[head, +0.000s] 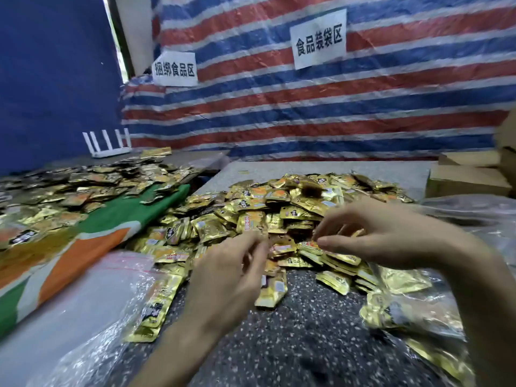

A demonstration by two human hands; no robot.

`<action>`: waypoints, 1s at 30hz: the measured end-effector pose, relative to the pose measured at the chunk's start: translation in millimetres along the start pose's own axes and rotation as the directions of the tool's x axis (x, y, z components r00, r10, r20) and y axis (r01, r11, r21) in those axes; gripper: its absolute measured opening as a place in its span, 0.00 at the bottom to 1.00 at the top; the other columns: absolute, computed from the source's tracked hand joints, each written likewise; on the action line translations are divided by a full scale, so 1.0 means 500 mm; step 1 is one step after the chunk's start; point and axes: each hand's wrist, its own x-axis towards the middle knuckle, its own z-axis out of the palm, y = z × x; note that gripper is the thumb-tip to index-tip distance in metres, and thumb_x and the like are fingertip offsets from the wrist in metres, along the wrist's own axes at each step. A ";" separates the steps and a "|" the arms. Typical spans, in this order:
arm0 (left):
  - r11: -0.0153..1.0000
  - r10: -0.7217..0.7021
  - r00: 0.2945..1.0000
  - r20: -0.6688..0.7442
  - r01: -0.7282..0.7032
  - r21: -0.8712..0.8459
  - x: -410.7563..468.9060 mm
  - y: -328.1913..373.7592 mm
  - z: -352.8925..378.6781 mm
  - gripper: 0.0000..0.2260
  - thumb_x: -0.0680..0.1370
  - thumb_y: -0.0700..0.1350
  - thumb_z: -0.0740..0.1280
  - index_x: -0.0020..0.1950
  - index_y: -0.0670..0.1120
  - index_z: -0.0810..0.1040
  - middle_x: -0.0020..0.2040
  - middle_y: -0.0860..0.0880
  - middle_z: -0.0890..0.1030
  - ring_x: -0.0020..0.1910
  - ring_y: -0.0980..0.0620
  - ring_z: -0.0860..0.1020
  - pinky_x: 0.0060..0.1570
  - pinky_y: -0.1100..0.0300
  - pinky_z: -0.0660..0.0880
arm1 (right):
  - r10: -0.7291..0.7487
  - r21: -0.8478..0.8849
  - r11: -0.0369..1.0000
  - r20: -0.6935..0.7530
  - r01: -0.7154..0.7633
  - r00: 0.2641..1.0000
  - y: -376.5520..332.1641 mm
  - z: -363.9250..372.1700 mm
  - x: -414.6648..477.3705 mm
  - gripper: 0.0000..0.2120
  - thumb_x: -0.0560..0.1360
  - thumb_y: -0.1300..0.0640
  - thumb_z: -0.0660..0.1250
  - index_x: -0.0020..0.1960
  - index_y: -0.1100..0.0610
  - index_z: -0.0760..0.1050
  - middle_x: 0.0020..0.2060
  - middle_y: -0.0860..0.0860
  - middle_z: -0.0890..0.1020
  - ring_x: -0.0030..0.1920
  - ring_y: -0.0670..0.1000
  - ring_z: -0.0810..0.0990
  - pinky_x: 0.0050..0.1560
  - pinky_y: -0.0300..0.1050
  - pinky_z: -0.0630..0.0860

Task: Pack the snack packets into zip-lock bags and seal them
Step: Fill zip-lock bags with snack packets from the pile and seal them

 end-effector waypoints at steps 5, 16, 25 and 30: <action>0.755 -0.446 0.883 -0.143 0.458 0.469 -0.076 -0.179 -0.069 0.16 0.81 0.58 0.59 0.64 0.53 0.77 0.63 0.51 0.77 0.60 0.52 0.73 0.58 0.52 0.69 | -0.036 -0.017 0.999 0.048 0.036 0.998 -0.016 0.011 -0.001 0.11 0.78 0.44 0.65 0.57 0.45 0.80 0.50 0.37 0.83 0.50 0.31 0.78 0.50 0.28 0.75; 0.447 -0.707 0.642 -0.295 0.730 0.518 -0.154 -0.314 -0.152 0.04 0.71 0.47 0.68 0.36 0.53 0.81 0.40 0.51 0.82 0.39 0.44 0.77 0.39 0.58 0.70 | -0.029 -0.019 0.999 0.049 0.030 0.998 -0.027 0.017 -0.010 0.10 0.78 0.44 0.64 0.56 0.44 0.80 0.51 0.37 0.83 0.51 0.33 0.80 0.54 0.34 0.78; 0.489 -0.660 0.743 -0.111 0.538 0.687 -0.146 -0.352 -0.129 0.19 0.76 0.65 0.64 0.57 0.55 0.80 0.60 0.54 0.79 0.59 0.50 0.77 0.50 0.55 0.72 | -0.036 0.005 0.999 0.057 0.036 0.998 -0.026 0.018 -0.014 0.11 0.77 0.42 0.65 0.56 0.42 0.80 0.49 0.35 0.83 0.51 0.33 0.80 0.55 0.34 0.78; 0.558 -0.586 0.768 -0.259 0.614 0.558 -0.144 -0.338 -0.129 0.05 0.76 0.49 0.67 0.42 0.55 0.82 0.43 0.55 0.84 0.44 0.49 0.80 0.38 0.59 0.73 | -0.058 0.031 0.998 0.052 0.057 0.997 -0.028 0.014 -0.017 0.20 0.70 0.35 0.61 0.53 0.43 0.81 0.49 0.31 0.82 0.51 0.36 0.81 0.54 0.39 0.79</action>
